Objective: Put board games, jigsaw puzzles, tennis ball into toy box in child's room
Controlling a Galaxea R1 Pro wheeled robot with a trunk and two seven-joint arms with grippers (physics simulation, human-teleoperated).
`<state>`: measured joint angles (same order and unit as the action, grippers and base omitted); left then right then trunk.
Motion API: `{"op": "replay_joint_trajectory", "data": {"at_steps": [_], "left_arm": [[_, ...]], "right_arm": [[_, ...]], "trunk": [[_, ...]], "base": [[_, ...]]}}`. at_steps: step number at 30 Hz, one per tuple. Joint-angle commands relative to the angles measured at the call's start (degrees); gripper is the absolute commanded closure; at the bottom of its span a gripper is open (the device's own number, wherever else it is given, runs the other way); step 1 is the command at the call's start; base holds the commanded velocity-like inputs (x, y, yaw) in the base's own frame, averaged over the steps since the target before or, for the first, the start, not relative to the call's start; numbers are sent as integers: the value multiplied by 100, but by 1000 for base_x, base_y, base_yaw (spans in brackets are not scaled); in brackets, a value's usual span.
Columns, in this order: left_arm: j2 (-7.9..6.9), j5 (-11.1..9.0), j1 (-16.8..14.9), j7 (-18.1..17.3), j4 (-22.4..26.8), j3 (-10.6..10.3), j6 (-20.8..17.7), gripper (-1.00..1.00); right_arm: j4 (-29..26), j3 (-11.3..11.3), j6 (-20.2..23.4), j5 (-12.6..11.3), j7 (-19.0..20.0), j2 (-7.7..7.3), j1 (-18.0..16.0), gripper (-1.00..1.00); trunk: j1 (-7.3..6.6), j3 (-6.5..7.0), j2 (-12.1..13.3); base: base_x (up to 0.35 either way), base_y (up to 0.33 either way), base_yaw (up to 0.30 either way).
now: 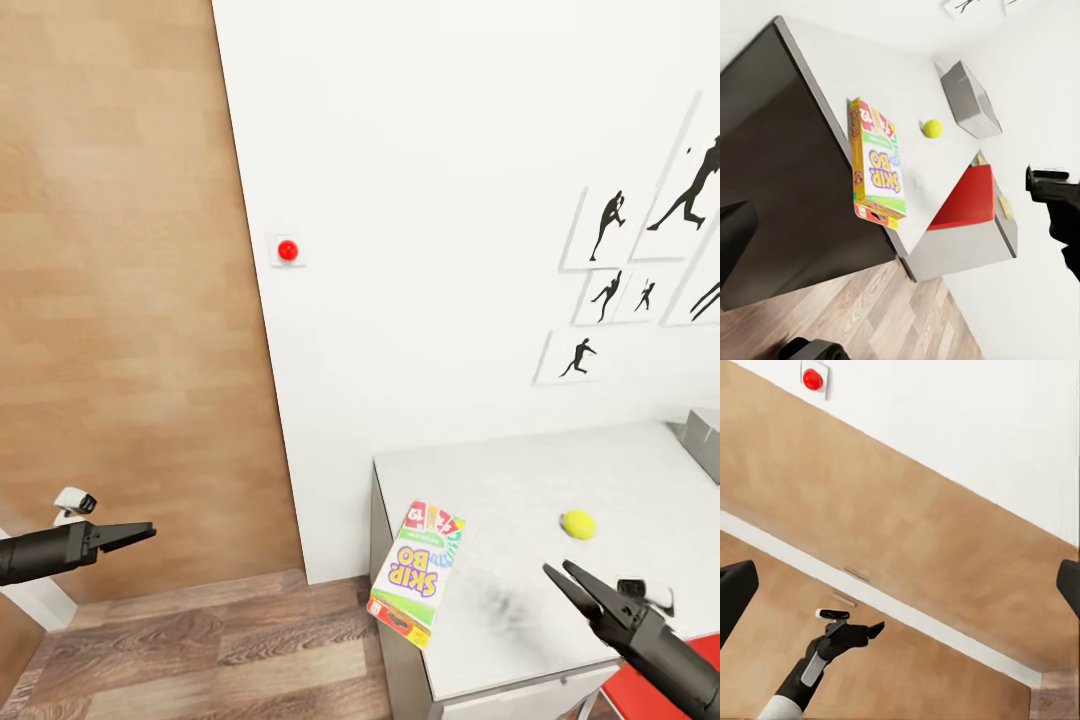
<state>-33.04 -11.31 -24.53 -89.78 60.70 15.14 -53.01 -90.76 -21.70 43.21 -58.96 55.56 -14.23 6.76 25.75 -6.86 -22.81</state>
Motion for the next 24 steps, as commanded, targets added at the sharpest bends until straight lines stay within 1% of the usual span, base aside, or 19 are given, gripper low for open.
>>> {"op": "replay_joint_trajectory", "data": {"at_steps": [1, 2, 3, 8, 12, 13, 14, 16, 20, 24], "left_arm": [[13, 5, -5, -22, 1, -2, -61, -100], [48, 8, -9, -22, 2, -2, -61, -100], [67, 10, -11, -22, 2, -4, -61, -100], [141, 16, -16, 109, 0, -8, -61, -100], [179, 17, -23, 292, -3, -13, -61, -100], [208, 19, -29, 409, -4, -33, -61, -100], [208, 19, -29, 409, -4, -33, -61, -100], [251, 24, -37, 532, -1, -67, -61, -100], [367, 35, -55, 802, -4, -153, -61, -100], [509, 44, -70, 1167, -5, -218, -61, -100]], "right_arm": [[-3, 1, -44, 54, 54, 0, 38, -100], [-3, 6, -158, 193, 170, 3, 91, -100], [-3, 8, -202, 251, 225, 8, 110, -100], [-3, 45, -321, 422, 400, 21, 160, -100], [-3, 82, -358, 473, 459, 18, 175, -100], [-3, 95, -367, 486, 474, 14, 179, -100], [-3, 95, -367, 486, 474, 14, 179, -100], [-3, 105, -373, 494, 483, 16, 181, -100], [-3, 108, -379, 503, 495, 15, 183, -100], [-3, 88, -381, 506, 540, 11, 184, -100]], "trunk": [[4, -10, -11], [4, -10, -11], [4, -9, -11], [4, -9, -11], [4, -8, -11], [4, -8, -11], [4, -8, -11], [4, -8, -11], [4, -8, -11], [4, -7, -11]], "base": [[0, 0, -2], [0, 0, -1], [0, 0, 0], [0, 0, 0], [0, -6, 0], [0, -72, 0], [0, -72, 0], [0, -118, 0], [0, -184, 0], [0, -228, -6]]}}
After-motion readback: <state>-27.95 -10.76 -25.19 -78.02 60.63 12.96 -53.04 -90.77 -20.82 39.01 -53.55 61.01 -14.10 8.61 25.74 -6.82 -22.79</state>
